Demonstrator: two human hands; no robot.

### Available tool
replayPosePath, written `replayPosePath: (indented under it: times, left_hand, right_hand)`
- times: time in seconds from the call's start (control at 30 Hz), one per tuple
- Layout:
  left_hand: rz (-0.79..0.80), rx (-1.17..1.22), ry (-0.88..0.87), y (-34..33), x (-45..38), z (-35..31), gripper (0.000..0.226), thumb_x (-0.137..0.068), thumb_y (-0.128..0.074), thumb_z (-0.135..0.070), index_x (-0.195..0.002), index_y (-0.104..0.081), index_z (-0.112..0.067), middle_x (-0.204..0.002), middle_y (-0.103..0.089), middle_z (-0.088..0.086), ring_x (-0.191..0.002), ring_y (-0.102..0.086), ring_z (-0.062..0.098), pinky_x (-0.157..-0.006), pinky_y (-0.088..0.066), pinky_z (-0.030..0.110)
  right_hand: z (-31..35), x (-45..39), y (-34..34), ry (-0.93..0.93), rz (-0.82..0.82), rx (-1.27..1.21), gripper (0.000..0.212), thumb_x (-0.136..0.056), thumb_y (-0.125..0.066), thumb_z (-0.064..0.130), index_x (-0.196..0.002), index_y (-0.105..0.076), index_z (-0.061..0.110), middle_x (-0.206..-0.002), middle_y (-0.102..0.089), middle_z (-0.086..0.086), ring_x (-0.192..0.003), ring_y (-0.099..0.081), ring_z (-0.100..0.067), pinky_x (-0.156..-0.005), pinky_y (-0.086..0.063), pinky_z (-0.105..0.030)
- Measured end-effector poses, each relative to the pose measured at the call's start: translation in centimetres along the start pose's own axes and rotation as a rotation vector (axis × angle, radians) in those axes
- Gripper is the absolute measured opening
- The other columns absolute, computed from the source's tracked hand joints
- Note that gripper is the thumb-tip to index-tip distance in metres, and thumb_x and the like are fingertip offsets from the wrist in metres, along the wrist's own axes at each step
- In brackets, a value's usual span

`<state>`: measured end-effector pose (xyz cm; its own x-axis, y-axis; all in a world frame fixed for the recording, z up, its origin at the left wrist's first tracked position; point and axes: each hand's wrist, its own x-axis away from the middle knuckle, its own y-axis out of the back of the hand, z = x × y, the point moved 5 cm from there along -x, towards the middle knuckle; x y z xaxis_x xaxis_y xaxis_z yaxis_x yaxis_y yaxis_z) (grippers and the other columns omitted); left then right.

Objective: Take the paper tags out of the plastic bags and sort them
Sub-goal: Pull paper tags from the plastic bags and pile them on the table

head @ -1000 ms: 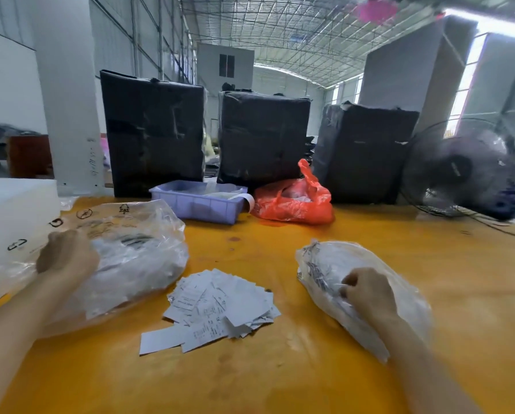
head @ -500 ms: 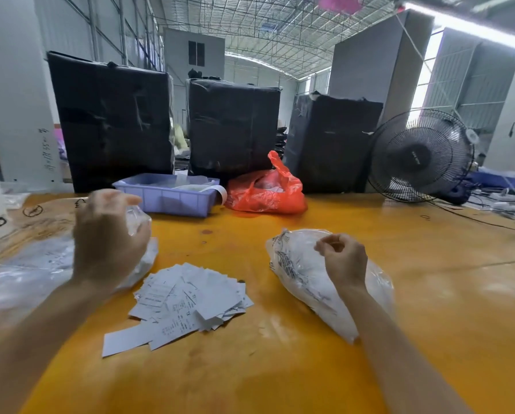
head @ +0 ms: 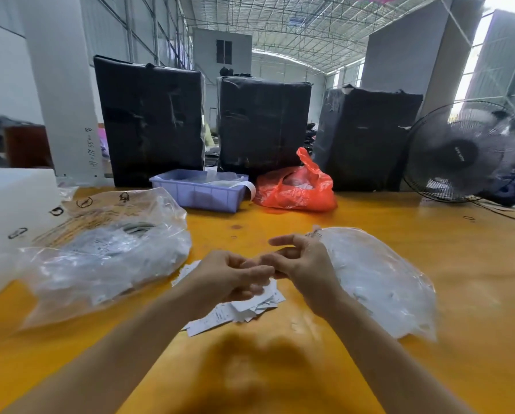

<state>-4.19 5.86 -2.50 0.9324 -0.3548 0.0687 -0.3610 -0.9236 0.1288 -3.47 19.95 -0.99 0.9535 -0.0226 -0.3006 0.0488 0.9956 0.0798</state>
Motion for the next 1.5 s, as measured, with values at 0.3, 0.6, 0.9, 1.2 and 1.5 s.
replayPosePath:
  times: [0.3, 0.6, 0.9, 1.2, 1.5]
  left_hand:
    - [-0.228, 0.173, -0.021, 1.5, 0.0, 1.0, 0.007, -0.075, -0.074, -0.012, -0.077, -0.071, -0.006, -0.068, -0.072, 0.005, -0.056, -0.064, 0.009, -0.053, -0.051, 0.016]
    - [-0.212, 0.271, -0.011, 1.0, -0.1, 1.3, 0.008, -0.073, -0.077, -0.011, -0.079, -0.071, -0.012, -0.067, -0.071, 0.002, -0.053, -0.058, 0.007, -0.053, -0.047, 0.017]
    - [-0.306, 0.262, -0.085, 1.4, -0.5, 1.7, 0.006, -0.073, -0.076, -0.011, -0.074, -0.07, -0.009, -0.056, -0.063, -0.003, -0.065, -0.052, 0.013, -0.061, -0.041, 0.023]
    - [-0.323, 0.302, -0.101, 1.6, -0.7, 1.7, 0.015, -0.068, -0.078, -0.014, -0.073, -0.064, -0.01, -0.061, -0.064, -0.002, -0.067, -0.057, 0.015, -0.065, -0.042, 0.026]
    - [-0.574, 0.402, -0.167, 5.3, -1.0, 2.0, 0.017, -0.072, -0.077, -0.006, -0.075, -0.06, -0.007, -0.081, -0.065, 0.012, -0.09, -0.062, 0.03, -0.088, -0.049, 0.038]
  right_hand:
    - [-0.9, 0.2, -0.8, -0.191, 0.062, -0.25, 0.029, -0.076, -0.068, -0.007, -0.099, -0.059, 0.006, -0.08, -0.071, -0.012, -0.068, -0.07, -0.018, -0.061, -0.055, -0.022]
    - [-1.4, 0.1, -0.7, -0.119, 0.029, -0.143, 0.027, -0.071, -0.075, -0.001, -0.093, -0.063, 0.008, -0.074, -0.07, -0.01, -0.066, -0.069, -0.016, -0.061, -0.054, -0.021]
    - [-1.4, 0.0, -1.4, -0.063, 0.119, -0.075, 0.024, -0.072, -0.074, -0.008, -0.091, -0.064, 0.004, -0.067, -0.065, -0.003, -0.061, -0.064, -0.01, -0.058, -0.049, -0.017]
    - [-1.2, -0.2, -1.3, -0.012, 0.089, 0.043, 0.013, -0.076, -0.073, -0.001, -0.086, -0.066, 0.005, -0.074, -0.065, -0.009, -0.067, -0.062, -0.016, -0.061, -0.052, -0.021]
    - [-2.6, 0.8, -3.2, 0.153, 0.438, 0.953, 0.064, -0.066, -0.08, 0.047, -0.123, -0.061, 0.024, -0.124, -0.062, 0.008, -0.111, -0.054, -0.007, -0.09, -0.039, -0.016]
